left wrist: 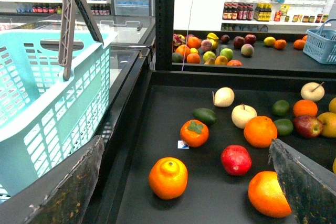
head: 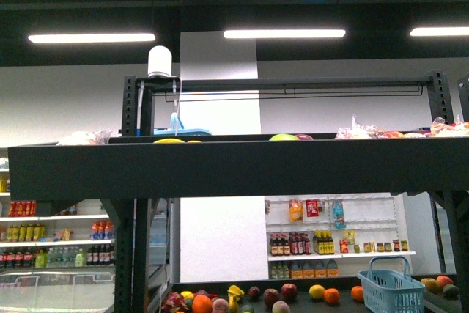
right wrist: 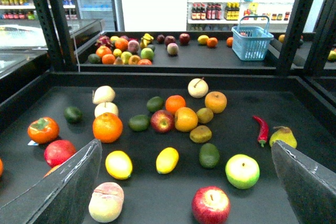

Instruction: Pick lemon from shelf

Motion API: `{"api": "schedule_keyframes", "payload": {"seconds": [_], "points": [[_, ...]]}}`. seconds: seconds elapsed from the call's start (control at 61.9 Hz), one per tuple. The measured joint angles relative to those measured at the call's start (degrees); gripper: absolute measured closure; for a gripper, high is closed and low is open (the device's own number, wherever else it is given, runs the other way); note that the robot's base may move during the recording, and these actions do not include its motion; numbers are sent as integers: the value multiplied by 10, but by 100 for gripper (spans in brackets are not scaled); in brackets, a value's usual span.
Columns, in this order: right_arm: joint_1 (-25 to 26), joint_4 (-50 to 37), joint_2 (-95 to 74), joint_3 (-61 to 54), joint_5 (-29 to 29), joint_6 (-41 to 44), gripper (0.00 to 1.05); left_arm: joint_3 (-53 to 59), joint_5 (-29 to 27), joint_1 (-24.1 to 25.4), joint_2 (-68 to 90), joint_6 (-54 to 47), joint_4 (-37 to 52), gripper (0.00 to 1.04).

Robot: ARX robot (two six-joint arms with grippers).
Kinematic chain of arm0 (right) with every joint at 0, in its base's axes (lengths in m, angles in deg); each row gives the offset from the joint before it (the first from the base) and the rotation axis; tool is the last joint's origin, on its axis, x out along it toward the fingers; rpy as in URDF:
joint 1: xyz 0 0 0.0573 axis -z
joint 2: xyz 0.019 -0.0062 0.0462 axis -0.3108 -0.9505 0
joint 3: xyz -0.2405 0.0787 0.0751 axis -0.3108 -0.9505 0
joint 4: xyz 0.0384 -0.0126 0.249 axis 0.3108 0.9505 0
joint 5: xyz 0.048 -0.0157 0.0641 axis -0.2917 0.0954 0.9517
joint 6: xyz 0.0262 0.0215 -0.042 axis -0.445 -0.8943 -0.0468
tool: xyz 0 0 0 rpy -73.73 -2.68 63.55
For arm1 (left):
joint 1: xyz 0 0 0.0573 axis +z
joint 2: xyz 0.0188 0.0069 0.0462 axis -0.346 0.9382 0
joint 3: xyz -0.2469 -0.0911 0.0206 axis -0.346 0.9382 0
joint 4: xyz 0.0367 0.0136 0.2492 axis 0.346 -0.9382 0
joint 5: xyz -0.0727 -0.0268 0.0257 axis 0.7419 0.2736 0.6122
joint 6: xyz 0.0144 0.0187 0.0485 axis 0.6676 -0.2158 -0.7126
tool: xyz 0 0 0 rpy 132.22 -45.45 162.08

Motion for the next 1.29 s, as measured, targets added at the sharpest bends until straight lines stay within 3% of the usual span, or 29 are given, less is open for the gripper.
{"api": "schedule_keyframes", "payload": {"seconds": [0.194,0.307,0.371,0.549,0.759,0.937,1.292], "points": [[0,0,0,0,0,0,7,0,0,0,0,0,0,8],[0,0,0,0,0,0,7,-23,69,11,70,175,-9,8],[0,0,0,0,0,0,7,-55,130,52,141,290,45,8],[0,0,0,0,0,0,7,-198,287,229,413,579,222,8],[0,0,0,0,0,0,7,-368,298,312,716,739,316,8],[0,0,0,0,0,0,7,-482,285,340,855,761,316,8],[0,0,0,0,0,0,7,-620,281,324,987,775,348,8]]}}
